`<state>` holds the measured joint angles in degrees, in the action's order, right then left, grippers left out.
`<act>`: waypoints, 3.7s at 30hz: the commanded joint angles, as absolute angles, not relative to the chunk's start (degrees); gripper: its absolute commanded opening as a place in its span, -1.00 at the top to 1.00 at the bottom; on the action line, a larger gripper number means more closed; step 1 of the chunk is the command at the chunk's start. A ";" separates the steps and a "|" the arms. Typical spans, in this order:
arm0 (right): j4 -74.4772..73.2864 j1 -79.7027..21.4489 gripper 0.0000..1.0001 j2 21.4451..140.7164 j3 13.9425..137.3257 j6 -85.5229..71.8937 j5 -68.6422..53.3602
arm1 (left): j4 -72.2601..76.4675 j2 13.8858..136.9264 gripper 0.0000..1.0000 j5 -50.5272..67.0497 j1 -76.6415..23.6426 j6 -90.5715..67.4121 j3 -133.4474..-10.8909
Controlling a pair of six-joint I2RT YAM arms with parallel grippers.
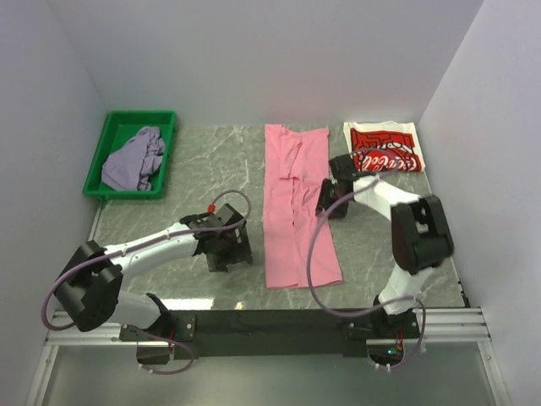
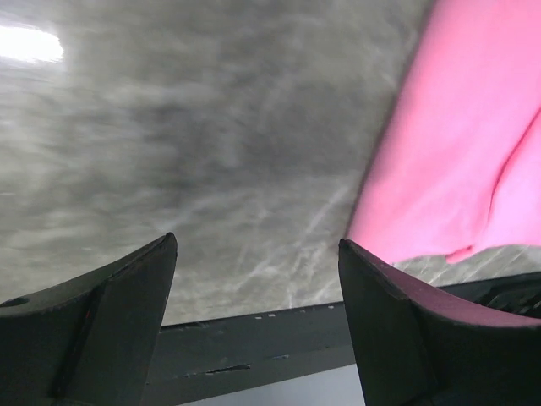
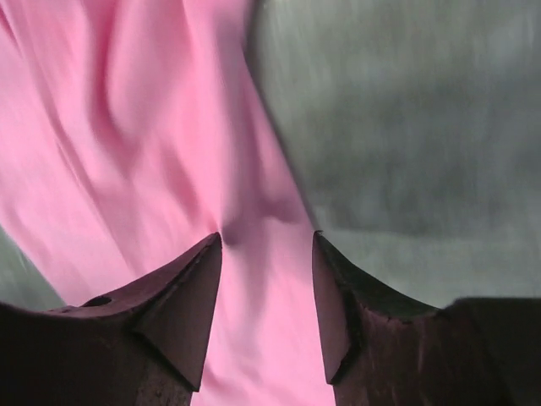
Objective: Fold and stack the t-shirts
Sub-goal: Fold the tshirt
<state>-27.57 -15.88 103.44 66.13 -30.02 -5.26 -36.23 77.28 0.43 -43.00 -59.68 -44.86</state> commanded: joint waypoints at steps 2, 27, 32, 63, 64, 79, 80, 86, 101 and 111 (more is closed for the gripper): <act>-31.55 -18.19 -0.14 89.32 55.85 -28.57 -4.13 | -34.98 80.85 -0.66 1.58 -47.80 -61.17 -49.12; -39.11 -25.84 -0.19 70.57 33.84 -35.33 -5.54 | -42.71 100.72 0.36 -2.72 -61.08 -60.47 -61.96; -40.07 -28.65 -0.17 71.98 34.10 -37.09 -5.27 | -42.63 100.02 0.49 -3.16 -61.00 -60.38 -61.87; -55.19 -37.53 1.00 58.02 31.48 -40.69 -11.77 | -50.27 86.94 0.92 -0.44 -64.77 -58.80 -55.64; -55.28 -38.05 1.00 56.96 30.94 -41.48 -13.26 | -50.53 86.14 0.92 -0.44 -64.86 -59.06 -54.50; -57.04 -30.42 1.00 67.93 49.82 -31.05 -7.56 | -49.31 85.34 0.88 0.18 -50.02 -51.51 -64.40; -56.78 -29.19 1.00 70.72 51.14 -29.89 -7.56 | -48.96 86.12 0.87 0.18 -48.79 -49.59 -65.73; -56.25 -23.47 1.00 82.76 64.15 -23.56 -4.49 | -45.79 96.31 0.87 0.18 -41.58 -44.13 -76.80; -51.33 -18.02 1.00 100.72 82.35 -19.60 -0.09 | -39.38 112.23 0.84 -9.14 -34.72 -34.02 -94.30; -43.69 -16.61 1.00 104.15 82.70 -18.63 3.43 | -32.70 116.54 0.85 -8.96 -33.75 -34.80 -93.43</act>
